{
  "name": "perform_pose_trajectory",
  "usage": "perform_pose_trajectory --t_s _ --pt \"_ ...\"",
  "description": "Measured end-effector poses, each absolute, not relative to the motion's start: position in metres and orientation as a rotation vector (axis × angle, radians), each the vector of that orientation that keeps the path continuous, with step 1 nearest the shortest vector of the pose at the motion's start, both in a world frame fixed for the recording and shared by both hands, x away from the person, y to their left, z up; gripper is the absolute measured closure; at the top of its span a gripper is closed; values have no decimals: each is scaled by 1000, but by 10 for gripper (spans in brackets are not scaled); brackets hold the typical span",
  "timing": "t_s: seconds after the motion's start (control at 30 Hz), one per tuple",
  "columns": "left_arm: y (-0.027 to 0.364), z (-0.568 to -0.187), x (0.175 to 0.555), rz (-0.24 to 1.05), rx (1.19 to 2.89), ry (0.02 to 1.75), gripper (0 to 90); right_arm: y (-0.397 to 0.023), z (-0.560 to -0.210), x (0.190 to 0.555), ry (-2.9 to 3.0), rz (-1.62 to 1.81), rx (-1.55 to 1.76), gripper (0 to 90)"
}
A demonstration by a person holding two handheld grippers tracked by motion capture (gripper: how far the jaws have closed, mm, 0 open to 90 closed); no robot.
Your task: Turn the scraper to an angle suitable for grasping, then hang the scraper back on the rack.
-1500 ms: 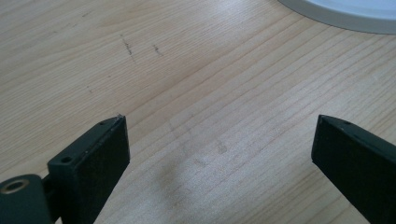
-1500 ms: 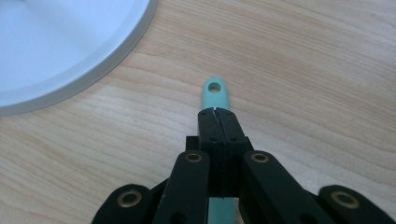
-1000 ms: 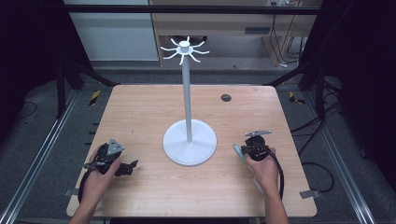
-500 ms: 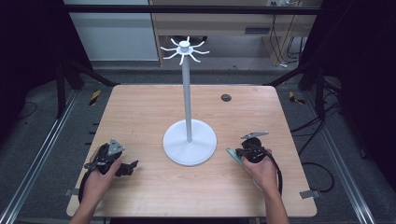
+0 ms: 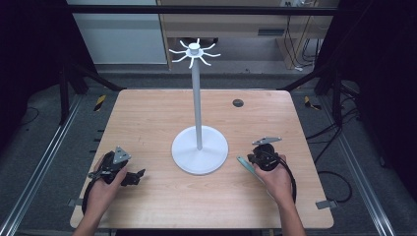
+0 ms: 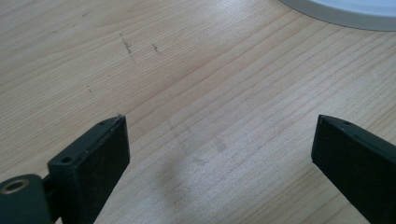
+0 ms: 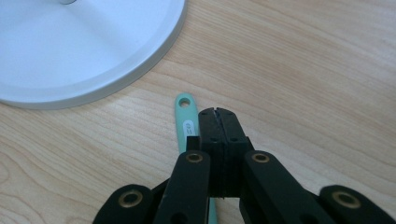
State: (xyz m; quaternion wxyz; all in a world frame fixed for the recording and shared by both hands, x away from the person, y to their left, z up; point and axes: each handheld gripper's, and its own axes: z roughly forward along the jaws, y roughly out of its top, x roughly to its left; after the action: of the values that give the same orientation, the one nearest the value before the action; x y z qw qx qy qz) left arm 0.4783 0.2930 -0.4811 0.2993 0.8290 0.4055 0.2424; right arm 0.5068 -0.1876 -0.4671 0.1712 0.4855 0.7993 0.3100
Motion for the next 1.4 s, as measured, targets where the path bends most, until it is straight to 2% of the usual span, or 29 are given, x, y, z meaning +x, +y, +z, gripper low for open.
perform_pose_trajectory --t_s 0.63,0.93,1.4 --pt "293 -481 478 642 2205 1076 41 -173 -447 510 2334 768 1297 878" --pt "294 -481 478 642 2202 1078 40 -168 -443 516 2379 731 1304 716" --pt "294 -481 478 642 2196 1081 40 -160 -443 524 2454 661 1297 659"
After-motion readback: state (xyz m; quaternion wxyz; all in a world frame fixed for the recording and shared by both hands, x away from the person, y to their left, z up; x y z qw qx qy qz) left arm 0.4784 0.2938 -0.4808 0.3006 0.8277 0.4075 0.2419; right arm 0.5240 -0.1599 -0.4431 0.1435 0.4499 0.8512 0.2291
